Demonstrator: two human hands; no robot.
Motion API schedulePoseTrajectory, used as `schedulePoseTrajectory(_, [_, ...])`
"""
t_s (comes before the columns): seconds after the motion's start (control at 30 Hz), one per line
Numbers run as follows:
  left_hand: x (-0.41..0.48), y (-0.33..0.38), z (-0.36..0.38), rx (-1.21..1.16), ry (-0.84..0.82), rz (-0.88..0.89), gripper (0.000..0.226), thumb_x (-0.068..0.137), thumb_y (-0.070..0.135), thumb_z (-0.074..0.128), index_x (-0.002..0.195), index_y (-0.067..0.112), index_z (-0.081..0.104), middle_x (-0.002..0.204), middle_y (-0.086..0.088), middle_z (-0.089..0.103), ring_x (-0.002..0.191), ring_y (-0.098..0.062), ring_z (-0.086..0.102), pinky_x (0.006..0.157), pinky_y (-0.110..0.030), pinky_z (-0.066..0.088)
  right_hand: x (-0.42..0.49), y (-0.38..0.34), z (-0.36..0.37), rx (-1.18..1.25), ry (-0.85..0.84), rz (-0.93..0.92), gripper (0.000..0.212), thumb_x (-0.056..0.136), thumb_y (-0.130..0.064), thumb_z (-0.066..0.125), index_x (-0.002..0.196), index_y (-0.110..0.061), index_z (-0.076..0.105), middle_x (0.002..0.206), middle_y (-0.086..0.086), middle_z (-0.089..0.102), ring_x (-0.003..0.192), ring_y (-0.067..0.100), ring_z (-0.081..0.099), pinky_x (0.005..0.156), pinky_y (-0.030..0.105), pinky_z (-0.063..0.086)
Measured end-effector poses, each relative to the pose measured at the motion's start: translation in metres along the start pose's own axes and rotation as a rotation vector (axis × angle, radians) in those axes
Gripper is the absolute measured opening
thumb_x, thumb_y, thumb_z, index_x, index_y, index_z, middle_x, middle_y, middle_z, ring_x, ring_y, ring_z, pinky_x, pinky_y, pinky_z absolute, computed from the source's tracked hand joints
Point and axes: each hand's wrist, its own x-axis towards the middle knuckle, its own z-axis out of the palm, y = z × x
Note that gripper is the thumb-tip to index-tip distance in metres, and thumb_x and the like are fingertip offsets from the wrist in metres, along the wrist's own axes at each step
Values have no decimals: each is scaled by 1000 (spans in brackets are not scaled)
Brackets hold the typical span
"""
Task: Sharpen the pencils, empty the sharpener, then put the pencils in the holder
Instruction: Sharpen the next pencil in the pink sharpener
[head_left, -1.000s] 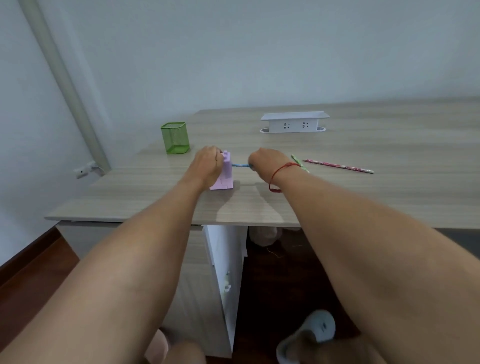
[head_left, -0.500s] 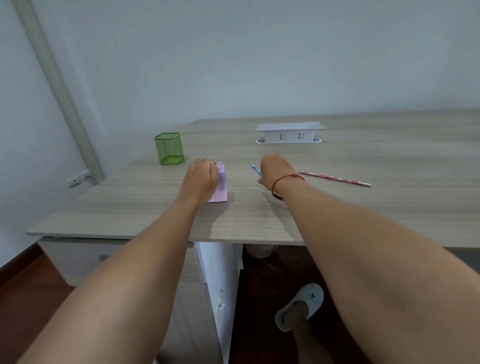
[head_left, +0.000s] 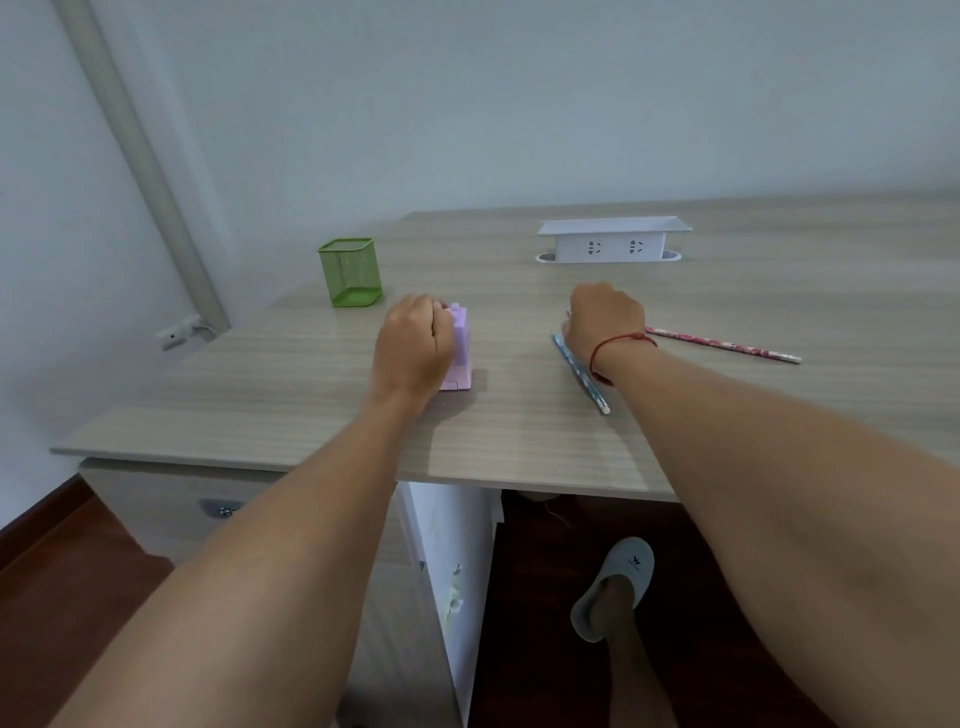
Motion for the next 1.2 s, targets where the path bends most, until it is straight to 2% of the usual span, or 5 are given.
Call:
schedulePoseTrajectory(0.17, [1, -2, 3, 6, 31, 24, 38, 86, 18, 32, 83, -2, 64, 92, -16, 68, 88, -30, 58, 75, -33, 39, 5, 10, 5, 4, -75, 107, 25, 92, -9, 53, 116, -6, 60, 122, 14, 61, 111, 33, 61, 78, 31, 44])
schedulePoseTrajectory(0.43, [1, -1, 0, -2, -1, 32, 33, 90, 16, 35, 87, -2, 62, 94, -16, 66, 89, -30, 57, 74, -31, 37, -5, 7, 3, 86, -169, 153, 30, 98, -11, 43, 123, -2, 57, 130, 19, 57, 119, 35, 57, 93, 36, 47])
schedulePoseTrajectory(0.73, [6, 6, -9, 28, -119, -17, 28, 96, 10, 37, 96, -2, 62, 103, -20, 64, 97, -31, 55, 81, -36, 38, -17, -5, -19, -59, -172, -8, 34, 92, 1, 47, 124, -6, 54, 121, 13, 61, 112, 32, 59, 81, 34, 42])
schedulePoseTrajectory(0.9, [9, 7, -12, 31, -181, -49, 32, 97, 14, 36, 96, -5, 62, 104, -22, 64, 97, -33, 56, 84, -40, 43, -25, -5, -31, -169, -139, -211, 33, 94, 3, 40, 123, -6, 52, 120, 14, 59, 89, 29, 51, 74, 32, 36])
schedulePoseTrajectory(1.2, [9, 10, -14, 44, -202, -80, 32, 96, 13, 36, 91, -7, 60, 102, -23, 64, 93, -34, 56, 82, -43, 45, -33, 3, -32, -198, -161, -266, 34, 91, 6, 44, 120, -5, 55, 118, 14, 60, 93, 30, 58, 75, 31, 41])
